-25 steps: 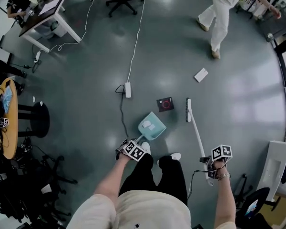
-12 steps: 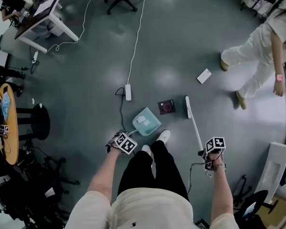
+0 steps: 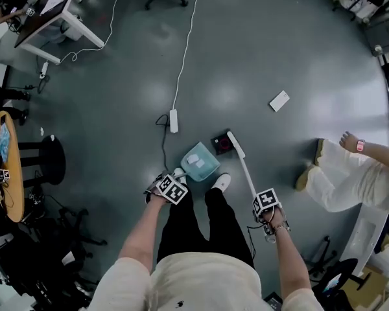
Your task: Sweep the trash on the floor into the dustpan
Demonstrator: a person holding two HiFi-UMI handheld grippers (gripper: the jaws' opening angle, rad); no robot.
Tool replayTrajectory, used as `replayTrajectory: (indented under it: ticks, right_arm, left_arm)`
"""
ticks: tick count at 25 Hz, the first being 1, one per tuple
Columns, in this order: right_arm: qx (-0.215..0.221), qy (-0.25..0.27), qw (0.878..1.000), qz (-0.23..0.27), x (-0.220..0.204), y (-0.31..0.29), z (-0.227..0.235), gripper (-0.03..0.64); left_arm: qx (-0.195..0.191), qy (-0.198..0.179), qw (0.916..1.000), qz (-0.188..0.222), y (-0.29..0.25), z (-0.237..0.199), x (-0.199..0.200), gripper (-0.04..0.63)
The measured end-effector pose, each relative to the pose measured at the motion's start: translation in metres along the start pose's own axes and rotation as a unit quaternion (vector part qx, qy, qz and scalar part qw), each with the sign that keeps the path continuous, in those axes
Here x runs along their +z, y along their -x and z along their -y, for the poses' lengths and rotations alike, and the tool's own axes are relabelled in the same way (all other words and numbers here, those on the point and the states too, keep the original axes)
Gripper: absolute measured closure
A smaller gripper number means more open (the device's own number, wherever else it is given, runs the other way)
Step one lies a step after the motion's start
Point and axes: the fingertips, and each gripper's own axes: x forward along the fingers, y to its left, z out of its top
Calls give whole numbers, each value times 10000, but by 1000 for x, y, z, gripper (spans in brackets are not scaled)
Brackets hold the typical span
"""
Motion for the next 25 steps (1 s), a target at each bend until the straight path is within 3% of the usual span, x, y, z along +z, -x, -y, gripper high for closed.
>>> replayTrajectory:
  ticks: [5,14,20,25]
  right_arm:
    - [-92,286,9994,-178,0,-6,-38,495]
    - [316,624,9965,-466,-22,-18,-124,497]
    - [1076,-225,9938,-177,-21,-5,-145,497]
    - [1851,-1218,9745,355,-19,29,-132,500]
  left_arm:
    - [-73,-166,9998,53,-4,-6,-5,503]
    - [-170,-557,9982,107,-6,-14,1,503]
    - [-258,-746,9966,231,0,-31,-2,503]
    - [-328,-893,9948,372,6,-42,12,503]
